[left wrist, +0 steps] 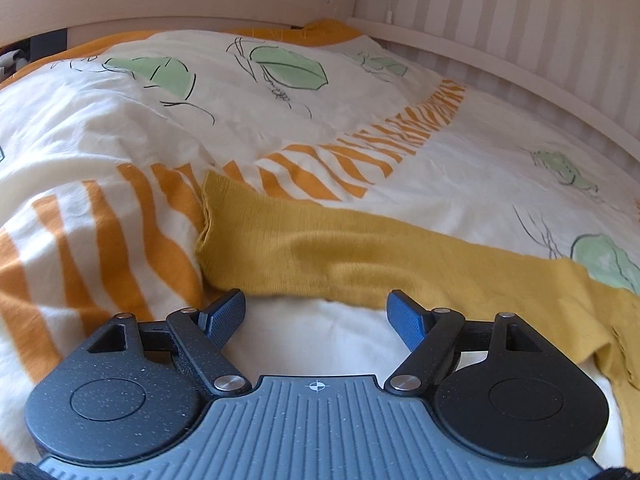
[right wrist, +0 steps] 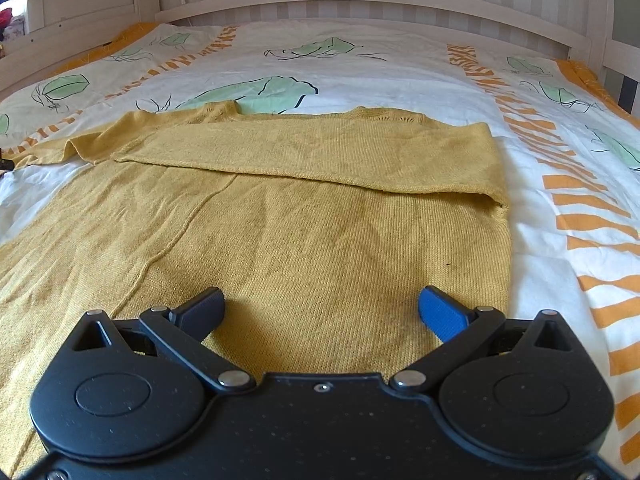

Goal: Fold small clothes
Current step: 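Move the open left gripper to the other sleeve cuff, then grasp the cuff with the left gripper, fold it across the back, release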

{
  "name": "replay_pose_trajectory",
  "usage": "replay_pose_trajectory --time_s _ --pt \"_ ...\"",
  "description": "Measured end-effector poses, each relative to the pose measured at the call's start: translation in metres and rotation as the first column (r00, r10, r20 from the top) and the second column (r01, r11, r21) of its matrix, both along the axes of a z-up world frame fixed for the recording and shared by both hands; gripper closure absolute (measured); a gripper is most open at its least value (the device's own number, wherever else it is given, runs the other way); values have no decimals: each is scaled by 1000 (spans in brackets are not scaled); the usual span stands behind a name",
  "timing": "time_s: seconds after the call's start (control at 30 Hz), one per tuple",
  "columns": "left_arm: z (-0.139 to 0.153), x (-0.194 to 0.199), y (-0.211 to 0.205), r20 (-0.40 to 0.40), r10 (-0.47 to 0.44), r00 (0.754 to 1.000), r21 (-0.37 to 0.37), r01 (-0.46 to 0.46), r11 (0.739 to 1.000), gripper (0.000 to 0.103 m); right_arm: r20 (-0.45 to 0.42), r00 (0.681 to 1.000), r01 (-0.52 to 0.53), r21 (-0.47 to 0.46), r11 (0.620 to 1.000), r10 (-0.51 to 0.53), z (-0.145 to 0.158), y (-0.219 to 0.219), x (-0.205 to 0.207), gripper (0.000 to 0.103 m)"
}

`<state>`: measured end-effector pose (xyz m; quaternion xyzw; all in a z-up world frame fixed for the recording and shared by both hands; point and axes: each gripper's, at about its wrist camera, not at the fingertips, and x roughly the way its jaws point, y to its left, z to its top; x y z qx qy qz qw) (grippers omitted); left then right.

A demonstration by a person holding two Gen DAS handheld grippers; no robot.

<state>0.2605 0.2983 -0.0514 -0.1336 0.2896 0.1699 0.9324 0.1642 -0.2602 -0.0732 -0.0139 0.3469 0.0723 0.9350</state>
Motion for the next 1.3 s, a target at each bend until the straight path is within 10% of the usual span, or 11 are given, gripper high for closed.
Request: replay_pose_trajectory --time_s 0.57,0.73,0.87,1.3 --pt "0 17 32 110 63 992 -138 -48 989 28 -2 1000 3 -14 1000 -3 0 2 1 0" --pt "0 12 38 67 154 986 -129 -144 981 91 -2 1000 4 -14 1000 -4 0 2 1 0" --pt "6 8 47 96 155 983 -198 -134 971 95 -2 1000 4 -13 1000 -4 0 2 1 0" --pt "106 12 -23 245 -97 965 -35 108 993 95 0 1000 4 -1 1000 -4 0 1 0 0"
